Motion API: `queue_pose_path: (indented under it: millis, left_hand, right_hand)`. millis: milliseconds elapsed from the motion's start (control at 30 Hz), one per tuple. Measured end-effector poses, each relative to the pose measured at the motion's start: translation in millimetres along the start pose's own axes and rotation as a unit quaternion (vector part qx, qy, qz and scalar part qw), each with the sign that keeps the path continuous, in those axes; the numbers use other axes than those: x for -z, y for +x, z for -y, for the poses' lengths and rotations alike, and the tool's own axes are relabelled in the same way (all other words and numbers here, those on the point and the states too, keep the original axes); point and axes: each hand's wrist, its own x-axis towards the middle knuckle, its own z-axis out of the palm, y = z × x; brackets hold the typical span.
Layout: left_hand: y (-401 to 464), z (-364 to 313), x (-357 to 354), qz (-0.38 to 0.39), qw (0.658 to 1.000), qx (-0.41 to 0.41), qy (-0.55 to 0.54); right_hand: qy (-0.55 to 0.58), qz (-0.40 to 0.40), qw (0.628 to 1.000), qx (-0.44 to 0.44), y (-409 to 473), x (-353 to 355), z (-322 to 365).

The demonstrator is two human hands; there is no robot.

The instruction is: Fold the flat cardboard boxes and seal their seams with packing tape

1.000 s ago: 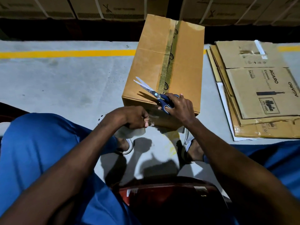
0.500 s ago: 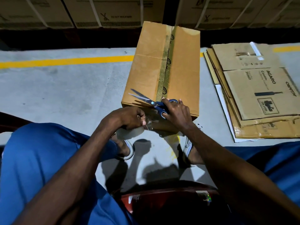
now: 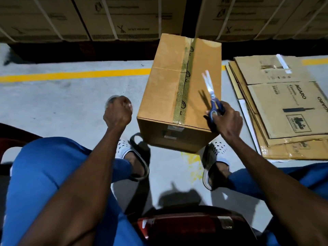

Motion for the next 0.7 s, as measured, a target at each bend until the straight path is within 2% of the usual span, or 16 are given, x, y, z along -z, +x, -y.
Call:
queue_pose_path:
  millis: [100,167,267,333,500,567,700]
  left_hand:
    - [10.1,3.2,-20.2,0.013,0.995,0.020,-0.093]
    - [12.8,1.5,-32.9,0.012,0.994,0.015,-0.108]
    - [17.9,3.8,-51.3,0.021,0.993,0.009,-0.113]
    - [21.9,5.9,-60.4,0.038,0.982,0.030,-0.180]
    - [22.8,10.6,-64.1,0.074,0.920,0.122,-0.365]
    - [18.3,12.1,-62.2,0.087,0.907,0.131,-0.392]
    - [7.5,11.1,-56.8,0.117,0.909,0.124,-0.380]
  right_hand:
    - [0.068,-0.004,0.995,-0.076,10.5,8.0,-21.9]
    - [0.149,0.012,0.979,-0.141,15.7,6.0,-30.7]
    - [0.237,0.039,0.952,-0.191,21.0,-9.3,-36.8]
    - [0.252,0.043,0.946,-0.201,22.8,-20.1,-35.9]
    - [0.282,0.047,0.935,-0.209,40.0,-30.3,-35.6]
    - [0.297,0.049,0.931,-0.204,50.1,-32.0,-32.6]
    - [0.306,0.064,0.935,-0.171,66.5,-37.1,-15.9]
